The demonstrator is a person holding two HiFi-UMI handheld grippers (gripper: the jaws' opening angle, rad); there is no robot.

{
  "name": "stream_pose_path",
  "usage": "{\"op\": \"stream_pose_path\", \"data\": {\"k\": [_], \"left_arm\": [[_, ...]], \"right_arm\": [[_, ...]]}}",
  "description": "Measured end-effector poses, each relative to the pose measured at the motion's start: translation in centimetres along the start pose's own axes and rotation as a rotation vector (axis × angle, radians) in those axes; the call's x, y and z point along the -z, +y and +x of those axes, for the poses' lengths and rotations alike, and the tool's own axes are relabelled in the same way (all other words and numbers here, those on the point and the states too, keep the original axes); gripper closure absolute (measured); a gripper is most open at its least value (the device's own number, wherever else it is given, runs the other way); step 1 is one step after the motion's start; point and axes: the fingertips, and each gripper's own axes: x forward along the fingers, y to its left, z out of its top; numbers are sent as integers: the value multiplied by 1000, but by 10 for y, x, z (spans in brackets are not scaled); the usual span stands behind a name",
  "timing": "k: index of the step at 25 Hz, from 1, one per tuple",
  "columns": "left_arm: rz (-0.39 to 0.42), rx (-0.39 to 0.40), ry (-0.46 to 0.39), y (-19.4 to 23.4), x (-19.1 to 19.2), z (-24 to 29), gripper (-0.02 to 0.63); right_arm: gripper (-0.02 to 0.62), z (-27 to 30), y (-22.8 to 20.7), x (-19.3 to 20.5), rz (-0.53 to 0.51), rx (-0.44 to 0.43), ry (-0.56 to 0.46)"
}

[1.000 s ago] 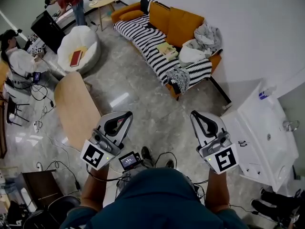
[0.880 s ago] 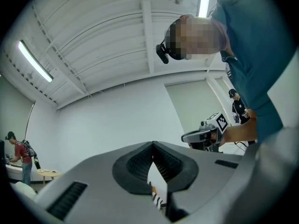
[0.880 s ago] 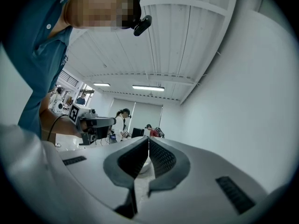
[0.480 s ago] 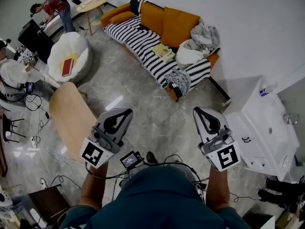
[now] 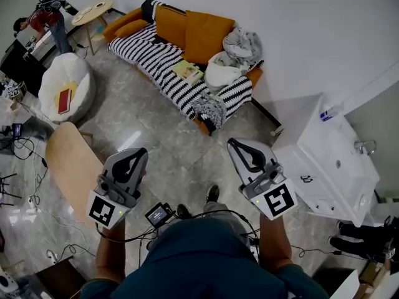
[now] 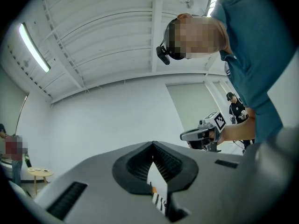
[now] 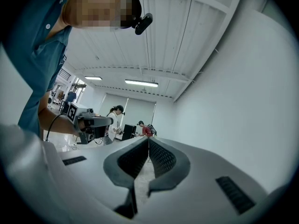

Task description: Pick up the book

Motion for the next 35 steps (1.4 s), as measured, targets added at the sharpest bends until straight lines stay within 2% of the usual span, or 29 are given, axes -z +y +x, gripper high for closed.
{"op": "stream_pose_path", "data": {"k": [5, 10, 15, 19, 26, 35], "left_arm": [[3, -41, 11, 4, 9, 46, 603], [14, -63, -1, 1, 16, 107, 603], [28, -85, 4, -2, 17, 138, 603], [47, -106, 3, 4, 15, 151, 603], [21, -95, 25, 25, 30, 162, 603], [2, -48, -12, 93, 43, 164, 603]], "right_arm": [[581, 3, -45, 18, 48, -40, -3], [581, 3, -97, 32, 44, -77, -6], [581, 5, -127, 38, 51, -104, -25], [581, 12, -141, 42, 55, -117, -29], [581, 36, -154, 55, 68, -116, -8], [581, 96, -157, 57, 36, -65, 17]]}}
